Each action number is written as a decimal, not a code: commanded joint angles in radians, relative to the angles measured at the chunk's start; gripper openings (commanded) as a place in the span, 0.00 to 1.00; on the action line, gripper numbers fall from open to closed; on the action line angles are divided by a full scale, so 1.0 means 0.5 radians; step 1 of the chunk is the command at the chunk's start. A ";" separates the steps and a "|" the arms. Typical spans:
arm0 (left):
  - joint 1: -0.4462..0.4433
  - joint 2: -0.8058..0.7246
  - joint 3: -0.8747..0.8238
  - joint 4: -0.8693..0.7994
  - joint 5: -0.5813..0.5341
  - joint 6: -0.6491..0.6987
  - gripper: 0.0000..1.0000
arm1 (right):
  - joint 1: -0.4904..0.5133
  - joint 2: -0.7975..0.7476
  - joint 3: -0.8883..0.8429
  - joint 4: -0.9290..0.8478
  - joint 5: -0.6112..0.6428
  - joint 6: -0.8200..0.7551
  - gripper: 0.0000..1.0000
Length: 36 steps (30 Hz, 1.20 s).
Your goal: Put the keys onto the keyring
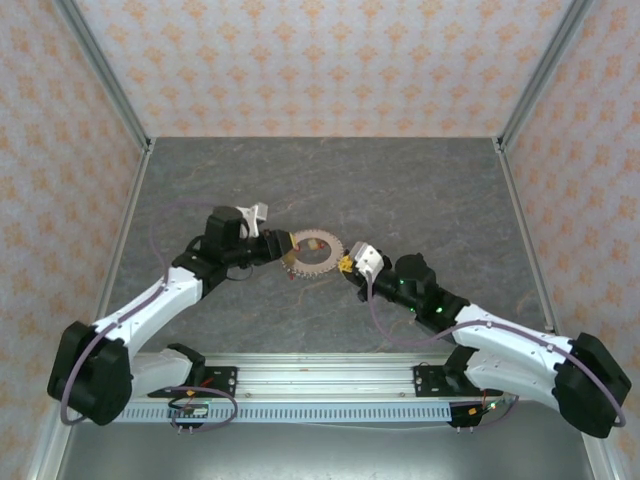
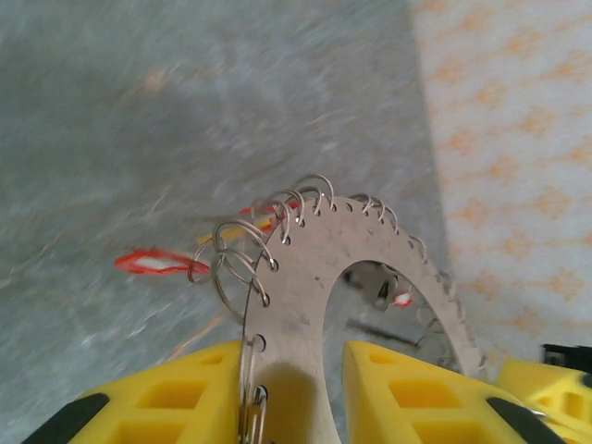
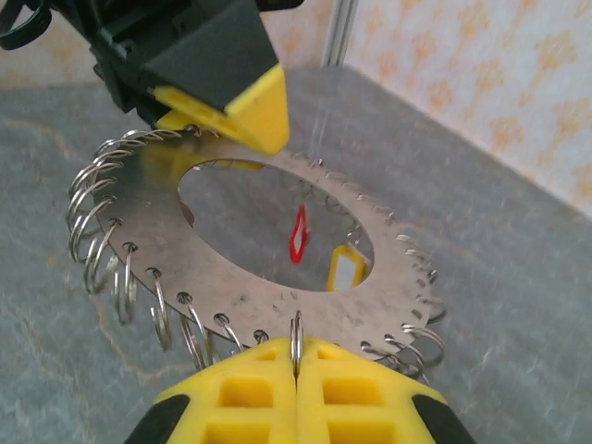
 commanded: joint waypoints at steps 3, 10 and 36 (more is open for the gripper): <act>-0.194 0.227 -0.149 0.416 -0.240 -0.141 0.28 | -0.018 0.161 -0.091 0.051 0.026 0.045 0.00; -0.311 0.580 -0.255 0.721 -0.364 -0.259 0.25 | -0.038 0.402 -0.166 0.189 0.027 0.018 0.00; -0.326 -0.605 -0.402 0.063 -1.171 0.360 0.79 | -0.105 0.473 -0.185 0.704 -0.041 -0.156 0.00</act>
